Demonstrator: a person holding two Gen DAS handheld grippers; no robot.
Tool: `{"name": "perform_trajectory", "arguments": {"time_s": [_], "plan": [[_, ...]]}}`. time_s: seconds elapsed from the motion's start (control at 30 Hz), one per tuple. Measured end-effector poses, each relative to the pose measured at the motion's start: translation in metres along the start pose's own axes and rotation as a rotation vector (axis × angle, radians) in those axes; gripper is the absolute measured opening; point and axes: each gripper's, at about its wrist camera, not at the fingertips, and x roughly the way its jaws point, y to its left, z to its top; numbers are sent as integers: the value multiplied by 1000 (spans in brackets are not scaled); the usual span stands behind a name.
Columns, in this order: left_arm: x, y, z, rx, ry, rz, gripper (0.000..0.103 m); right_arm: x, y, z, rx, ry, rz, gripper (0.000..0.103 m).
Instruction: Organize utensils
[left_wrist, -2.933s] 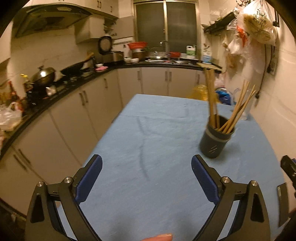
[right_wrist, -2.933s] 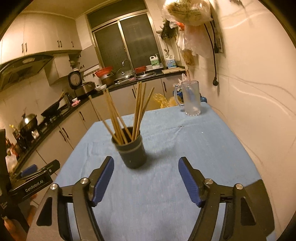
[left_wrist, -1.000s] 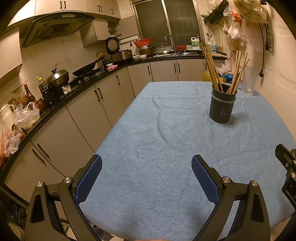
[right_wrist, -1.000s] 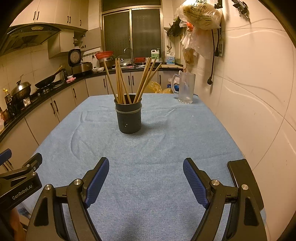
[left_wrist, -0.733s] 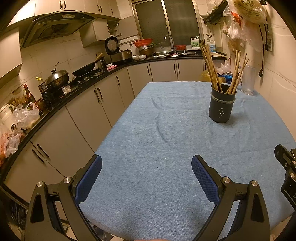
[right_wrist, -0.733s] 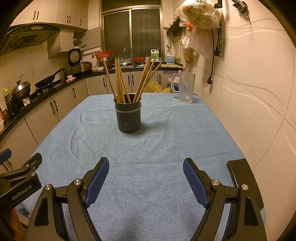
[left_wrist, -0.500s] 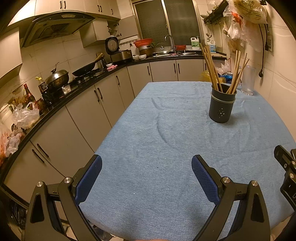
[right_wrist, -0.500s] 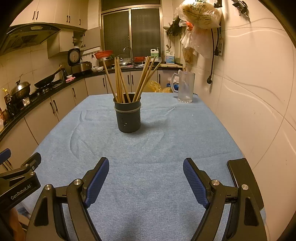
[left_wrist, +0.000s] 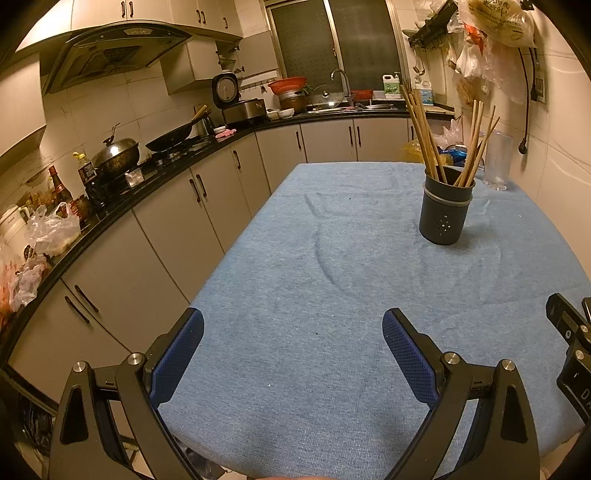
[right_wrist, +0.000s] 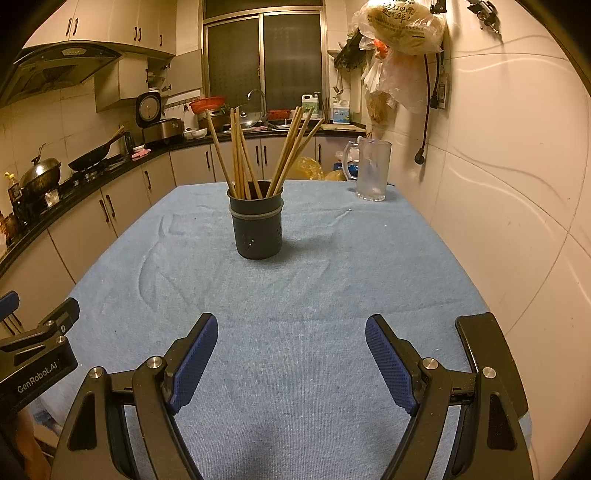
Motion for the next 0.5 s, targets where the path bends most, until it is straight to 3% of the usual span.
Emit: {"name": "perform_trajectory", "arguments": {"time_s": [0.5], "plan": [[0,1,-1,1,3,-3,97,3,-1,1,1,6,-3,86]]}}
